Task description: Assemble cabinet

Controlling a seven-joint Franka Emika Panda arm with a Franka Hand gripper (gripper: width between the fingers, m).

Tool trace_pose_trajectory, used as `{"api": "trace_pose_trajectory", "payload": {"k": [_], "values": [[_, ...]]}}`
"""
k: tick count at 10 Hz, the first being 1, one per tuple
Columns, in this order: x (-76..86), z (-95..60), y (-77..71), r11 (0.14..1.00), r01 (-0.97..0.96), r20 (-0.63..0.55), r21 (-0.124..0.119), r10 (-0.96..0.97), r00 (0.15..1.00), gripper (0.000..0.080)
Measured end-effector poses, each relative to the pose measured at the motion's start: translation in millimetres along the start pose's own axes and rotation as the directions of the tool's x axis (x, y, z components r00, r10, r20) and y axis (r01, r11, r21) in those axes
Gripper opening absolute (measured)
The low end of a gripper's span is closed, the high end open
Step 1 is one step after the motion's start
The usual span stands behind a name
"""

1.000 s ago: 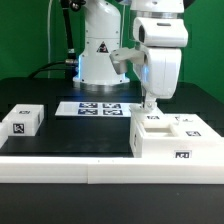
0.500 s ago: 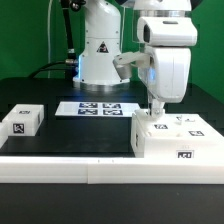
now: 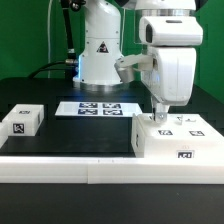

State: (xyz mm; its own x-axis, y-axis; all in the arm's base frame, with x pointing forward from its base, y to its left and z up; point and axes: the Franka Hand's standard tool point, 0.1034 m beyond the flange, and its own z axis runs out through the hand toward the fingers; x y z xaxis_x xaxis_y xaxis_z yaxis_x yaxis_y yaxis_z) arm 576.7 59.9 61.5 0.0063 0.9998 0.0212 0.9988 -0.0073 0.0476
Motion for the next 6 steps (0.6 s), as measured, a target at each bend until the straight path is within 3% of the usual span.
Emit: {"api": "trace_pose_trajectory", "payload": {"k": [4,5,6], "values": [[0.1,0.1,-0.2,1.000,-0.007,0.001,0.004,0.007,1.000,0.0071],[0.1,0.3,-0.4,1.000,-0.007,0.001,0.005,0.007,1.000,0.0185],[0.1,0.4,-0.5,1.000,-0.007,0.001,0.005,0.007,1.000,0.0355]]}}
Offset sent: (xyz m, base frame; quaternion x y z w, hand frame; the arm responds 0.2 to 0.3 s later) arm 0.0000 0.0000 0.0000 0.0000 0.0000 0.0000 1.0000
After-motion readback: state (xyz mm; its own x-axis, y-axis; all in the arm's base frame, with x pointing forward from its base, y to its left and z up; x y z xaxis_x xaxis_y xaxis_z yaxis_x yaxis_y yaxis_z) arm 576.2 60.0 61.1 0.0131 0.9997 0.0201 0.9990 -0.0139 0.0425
